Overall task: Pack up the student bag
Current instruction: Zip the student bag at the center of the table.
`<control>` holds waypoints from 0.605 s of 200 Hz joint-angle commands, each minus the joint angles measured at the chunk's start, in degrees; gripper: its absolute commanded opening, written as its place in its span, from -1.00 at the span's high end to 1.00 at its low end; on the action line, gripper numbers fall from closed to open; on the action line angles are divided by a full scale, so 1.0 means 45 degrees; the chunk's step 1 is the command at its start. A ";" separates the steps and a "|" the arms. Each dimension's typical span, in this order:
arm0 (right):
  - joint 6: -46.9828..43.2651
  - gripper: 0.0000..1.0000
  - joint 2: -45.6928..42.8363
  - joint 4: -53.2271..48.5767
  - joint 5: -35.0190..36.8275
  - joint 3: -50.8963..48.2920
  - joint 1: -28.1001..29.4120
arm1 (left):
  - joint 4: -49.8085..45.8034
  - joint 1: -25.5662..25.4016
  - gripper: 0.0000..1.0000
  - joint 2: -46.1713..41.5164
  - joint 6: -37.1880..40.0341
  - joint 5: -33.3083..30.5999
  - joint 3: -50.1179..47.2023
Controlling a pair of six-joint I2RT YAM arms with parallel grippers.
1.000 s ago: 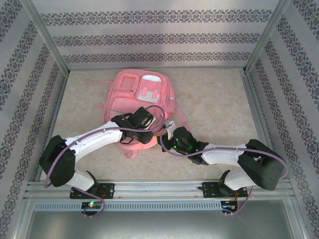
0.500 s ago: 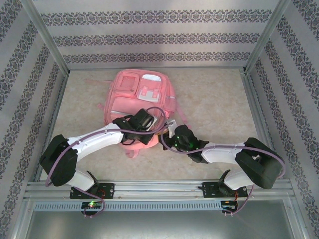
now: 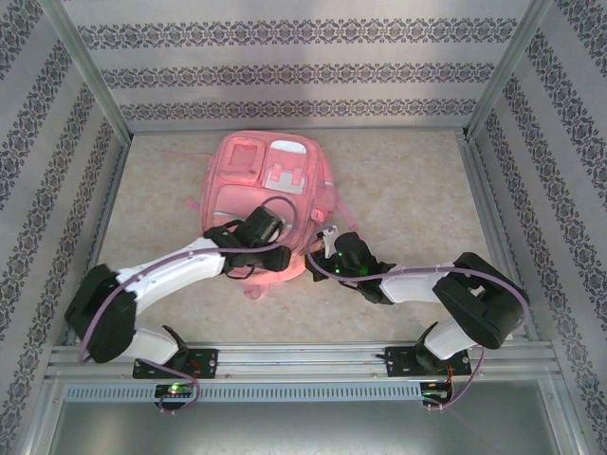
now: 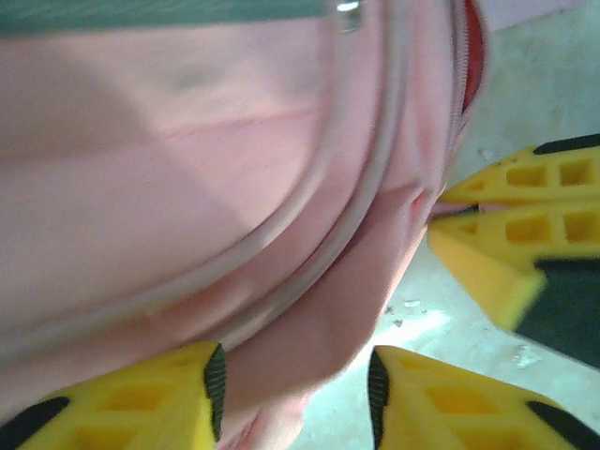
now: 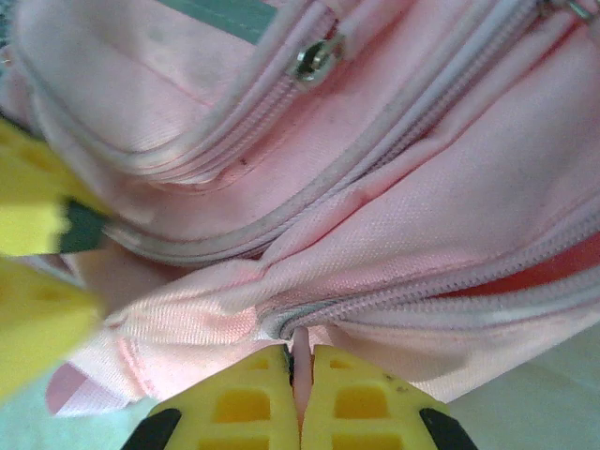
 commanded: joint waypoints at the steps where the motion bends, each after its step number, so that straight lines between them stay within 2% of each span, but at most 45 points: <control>1: 0.0564 1.00 0.0120 0.0095 0.0796 -0.0079 -0.0080 | 0.2072 0.0163 0.09 -0.1898 -0.5130 0.1441 -0.1255; 12: 0.0778 1.00 0.0082 0.0125 0.1024 -0.0078 0.0012 | 0.3072 0.0162 0.07 -0.2390 -0.6627 0.1555 -0.1809; 25: 0.1161 1.00 0.0022 0.0162 0.1300 -0.0093 0.0061 | 0.3759 0.0150 -0.14 -0.3121 -0.8534 0.0955 -0.2612; 37: 0.1603 1.00 -0.0053 0.0165 0.1513 -0.0096 0.0093 | 0.2713 0.0164 -0.21 -0.3786 -1.0623 -0.0106 -0.2945; 61: 0.2303 1.00 -0.0192 0.0320 0.1893 -0.0202 0.0200 | 0.1462 0.0138 -0.27 -0.5135 -1.3340 -0.0811 -0.3524; 92: 0.2703 1.00 -0.0259 0.0506 0.2127 -0.0227 0.0358 | -0.0138 0.0145 -0.35 -0.6779 -1.5846 -0.1453 -0.4028; 121: 0.2833 1.00 -0.0217 0.0555 0.2264 -0.0106 0.0518 | 0.0028 0.0145 -0.41 -0.6070 -1.7118 -0.0770 -0.4389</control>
